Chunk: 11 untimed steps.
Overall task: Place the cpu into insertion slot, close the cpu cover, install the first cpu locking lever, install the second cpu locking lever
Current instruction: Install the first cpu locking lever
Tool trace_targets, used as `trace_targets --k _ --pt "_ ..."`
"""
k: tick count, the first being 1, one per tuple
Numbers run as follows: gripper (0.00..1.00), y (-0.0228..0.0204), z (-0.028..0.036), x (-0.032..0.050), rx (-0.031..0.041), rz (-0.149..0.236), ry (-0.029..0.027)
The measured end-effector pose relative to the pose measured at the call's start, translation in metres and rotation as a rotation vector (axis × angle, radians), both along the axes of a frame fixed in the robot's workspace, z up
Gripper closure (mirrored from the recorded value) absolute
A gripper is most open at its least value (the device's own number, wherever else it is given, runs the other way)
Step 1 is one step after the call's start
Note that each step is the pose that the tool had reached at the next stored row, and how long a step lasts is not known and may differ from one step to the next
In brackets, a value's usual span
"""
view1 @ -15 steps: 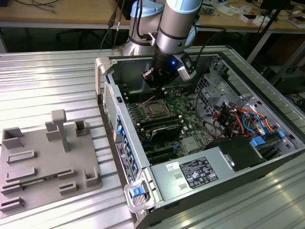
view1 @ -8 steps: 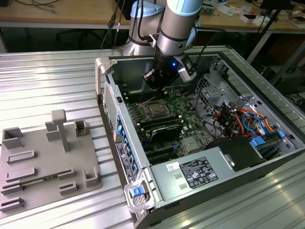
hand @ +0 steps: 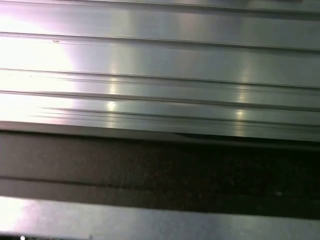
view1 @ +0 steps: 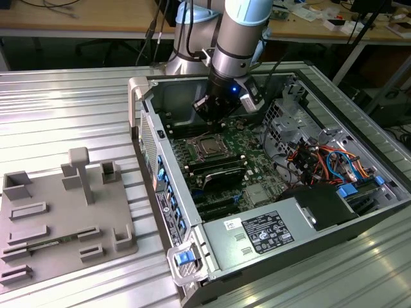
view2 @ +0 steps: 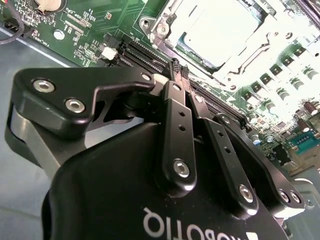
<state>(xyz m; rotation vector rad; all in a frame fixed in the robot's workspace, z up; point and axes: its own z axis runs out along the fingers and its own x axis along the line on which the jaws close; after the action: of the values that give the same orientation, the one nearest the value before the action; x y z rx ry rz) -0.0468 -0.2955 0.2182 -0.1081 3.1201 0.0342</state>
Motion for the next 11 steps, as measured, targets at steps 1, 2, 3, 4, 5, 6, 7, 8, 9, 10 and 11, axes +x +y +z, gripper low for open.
trace_targets --k 1,2,3,4,5,6,7,8,9,10,11 --pt "0.89 0.0 -0.0015 0.0006 0.0 -0.001 0.0" --pt "0.89 0.0 -0.0033 0.0015 -0.0001 -0.001 0.0" --pt "0.89 0.0 -0.0043 0.0021 -0.0001 -0.001 0.0" --pt "0.89 0.0 -0.0059 0.003 0.0 -0.002 0.0" --pt "0.89 0.0001 -0.007 0.004 0.0 -0.002 0.0" --pt "0.89 0.0002 -0.0079 0.0047 -0.0001 -0.002 0.0" --pt "0.89 0.0002 -0.0087 0.0052 -0.0001 -0.002 -0.0001" --pt "0.89 0.0002 -0.0094 0.0052 0.0 -0.002 -0.0001" --pt "0.89 0.0002 -0.01 0.0052 0.0 -0.003 -0.0001" --pt "0.89 0.0002 -0.0104 0.0052 0.0 -0.003 -0.0001" --pt "0.89 0.0002 -0.0112 0.0052 0.0 -0.002 0.0"
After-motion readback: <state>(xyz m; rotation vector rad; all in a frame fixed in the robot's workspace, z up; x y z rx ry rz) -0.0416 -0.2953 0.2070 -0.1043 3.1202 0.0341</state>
